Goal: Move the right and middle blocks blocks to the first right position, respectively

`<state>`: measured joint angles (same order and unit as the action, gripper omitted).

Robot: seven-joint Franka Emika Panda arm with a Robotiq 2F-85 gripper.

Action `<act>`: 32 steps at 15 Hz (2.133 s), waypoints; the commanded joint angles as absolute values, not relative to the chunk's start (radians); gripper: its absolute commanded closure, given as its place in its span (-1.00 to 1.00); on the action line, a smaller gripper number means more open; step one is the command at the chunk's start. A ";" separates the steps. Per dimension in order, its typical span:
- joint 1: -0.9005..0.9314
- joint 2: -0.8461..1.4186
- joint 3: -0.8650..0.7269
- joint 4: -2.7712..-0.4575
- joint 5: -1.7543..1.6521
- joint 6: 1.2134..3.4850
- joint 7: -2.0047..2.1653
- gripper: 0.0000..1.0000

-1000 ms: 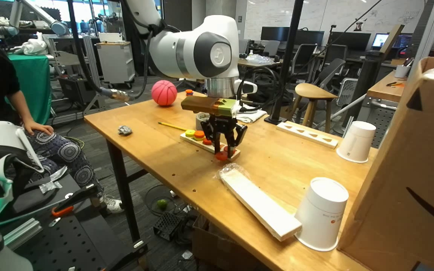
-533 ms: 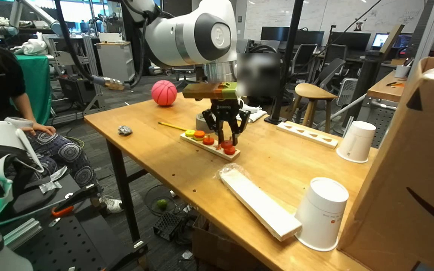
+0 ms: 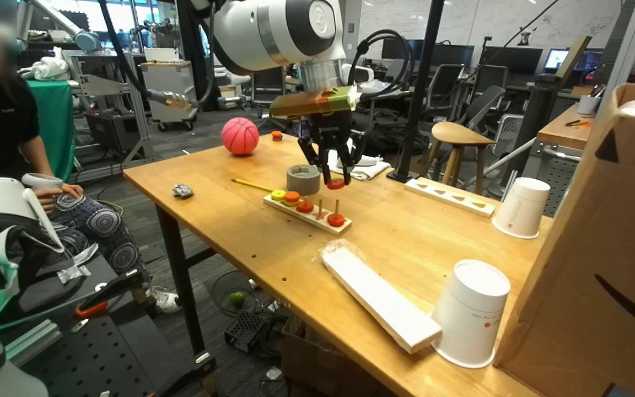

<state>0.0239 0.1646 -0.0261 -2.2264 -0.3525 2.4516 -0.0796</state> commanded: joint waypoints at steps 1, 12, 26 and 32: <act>0.036 0.172 -0.020 -2.194 -0.372 2.411 -0.063 0.52; 0.025 0.206 -0.013 -2.204 -0.322 2.418 -0.098 0.52; -0.020 0.260 -0.029 -2.109 -0.271 2.407 -0.166 0.52; -0.024 0.264 -0.031 -2.062 -0.215 2.237 -0.120 0.52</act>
<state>-0.0265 0.2595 -0.0313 -2.1142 -0.2479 2.3379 -0.1330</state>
